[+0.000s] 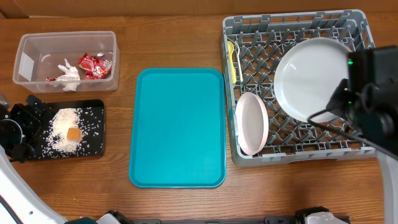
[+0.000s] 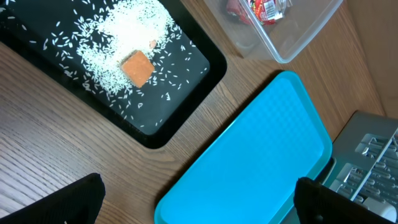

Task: Sort waste into correct bins and load items into the dishwasher rack
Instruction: 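Lift the grey plate with the right gripper and carry it over the rack, then lower the grey plate upright into the rack and open the right gripper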

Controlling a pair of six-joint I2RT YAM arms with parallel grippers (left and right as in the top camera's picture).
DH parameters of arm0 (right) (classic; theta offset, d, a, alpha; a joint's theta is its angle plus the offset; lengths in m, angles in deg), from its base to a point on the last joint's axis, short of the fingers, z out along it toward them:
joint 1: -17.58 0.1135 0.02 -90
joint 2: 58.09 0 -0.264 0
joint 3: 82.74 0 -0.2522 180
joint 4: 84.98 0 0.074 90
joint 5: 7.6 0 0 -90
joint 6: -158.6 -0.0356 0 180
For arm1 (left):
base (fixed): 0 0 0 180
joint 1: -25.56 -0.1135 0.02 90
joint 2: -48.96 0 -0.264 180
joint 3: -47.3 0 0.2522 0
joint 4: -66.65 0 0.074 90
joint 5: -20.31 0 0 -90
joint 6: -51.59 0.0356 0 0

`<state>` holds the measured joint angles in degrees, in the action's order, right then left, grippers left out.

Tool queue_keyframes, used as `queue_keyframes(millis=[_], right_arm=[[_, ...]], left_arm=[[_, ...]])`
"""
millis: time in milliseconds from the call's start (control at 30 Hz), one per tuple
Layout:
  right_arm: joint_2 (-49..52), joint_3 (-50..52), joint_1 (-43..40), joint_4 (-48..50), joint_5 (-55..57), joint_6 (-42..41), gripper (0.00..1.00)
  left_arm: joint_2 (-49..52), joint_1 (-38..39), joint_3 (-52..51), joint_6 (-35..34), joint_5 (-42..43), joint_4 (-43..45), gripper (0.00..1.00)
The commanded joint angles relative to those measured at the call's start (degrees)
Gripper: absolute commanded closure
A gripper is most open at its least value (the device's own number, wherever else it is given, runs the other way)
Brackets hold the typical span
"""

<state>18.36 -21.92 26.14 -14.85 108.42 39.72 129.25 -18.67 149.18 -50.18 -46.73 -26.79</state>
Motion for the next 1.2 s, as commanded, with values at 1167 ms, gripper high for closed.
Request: queue_keyframes(millis=[1167], right_arm=[[0.5, 29.4, 1.3, 13.4, 12.3, -9.8, 0.96]], left_arm=[[-0.1, 0.5, -0.3, 1.3, 0.8, 0.0, 0.00]])
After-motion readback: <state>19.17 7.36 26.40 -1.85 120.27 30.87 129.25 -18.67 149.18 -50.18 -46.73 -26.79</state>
